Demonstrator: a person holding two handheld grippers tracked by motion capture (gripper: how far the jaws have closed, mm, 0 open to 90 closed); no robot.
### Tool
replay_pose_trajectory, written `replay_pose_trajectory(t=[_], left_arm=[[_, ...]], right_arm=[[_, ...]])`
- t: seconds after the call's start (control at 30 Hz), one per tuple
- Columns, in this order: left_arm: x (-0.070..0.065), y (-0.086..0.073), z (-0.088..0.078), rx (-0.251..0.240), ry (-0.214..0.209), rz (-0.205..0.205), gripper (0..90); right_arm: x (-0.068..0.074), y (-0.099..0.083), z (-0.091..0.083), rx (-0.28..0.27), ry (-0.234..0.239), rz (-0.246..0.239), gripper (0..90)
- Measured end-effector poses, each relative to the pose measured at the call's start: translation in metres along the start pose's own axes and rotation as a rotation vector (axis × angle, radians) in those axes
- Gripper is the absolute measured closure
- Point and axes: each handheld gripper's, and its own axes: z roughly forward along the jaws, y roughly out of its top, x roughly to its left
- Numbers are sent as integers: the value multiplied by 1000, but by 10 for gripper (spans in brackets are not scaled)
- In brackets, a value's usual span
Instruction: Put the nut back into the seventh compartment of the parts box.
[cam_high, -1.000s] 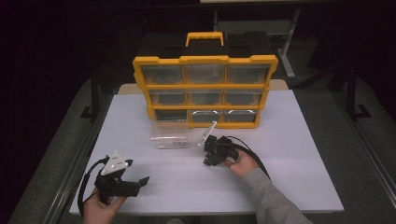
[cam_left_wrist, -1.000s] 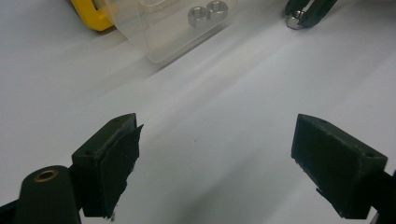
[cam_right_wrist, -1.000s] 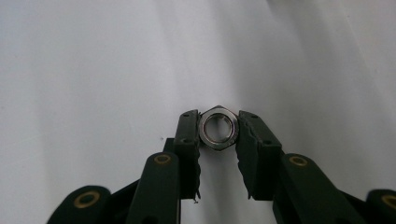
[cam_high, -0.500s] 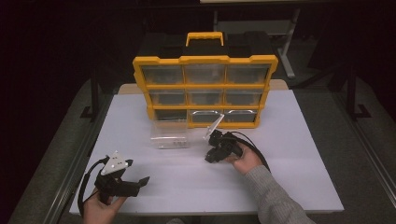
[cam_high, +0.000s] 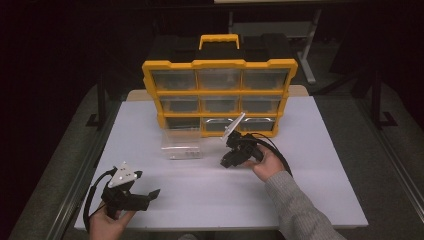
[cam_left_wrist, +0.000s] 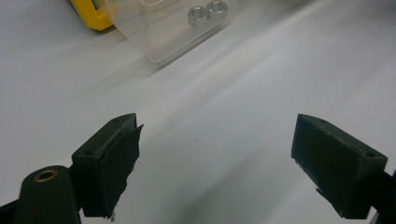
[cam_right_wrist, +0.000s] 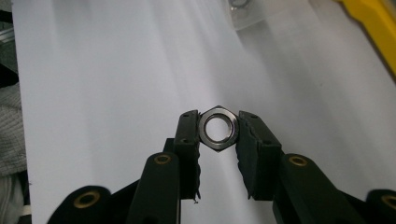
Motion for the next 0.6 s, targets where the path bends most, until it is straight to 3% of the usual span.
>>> replay_pose_trajectory(t=[0.6], left_arm=[[0,0,0,-2,-1,-3,146]], right_arm=[[-4,17,-27,-39,3,1,691]])
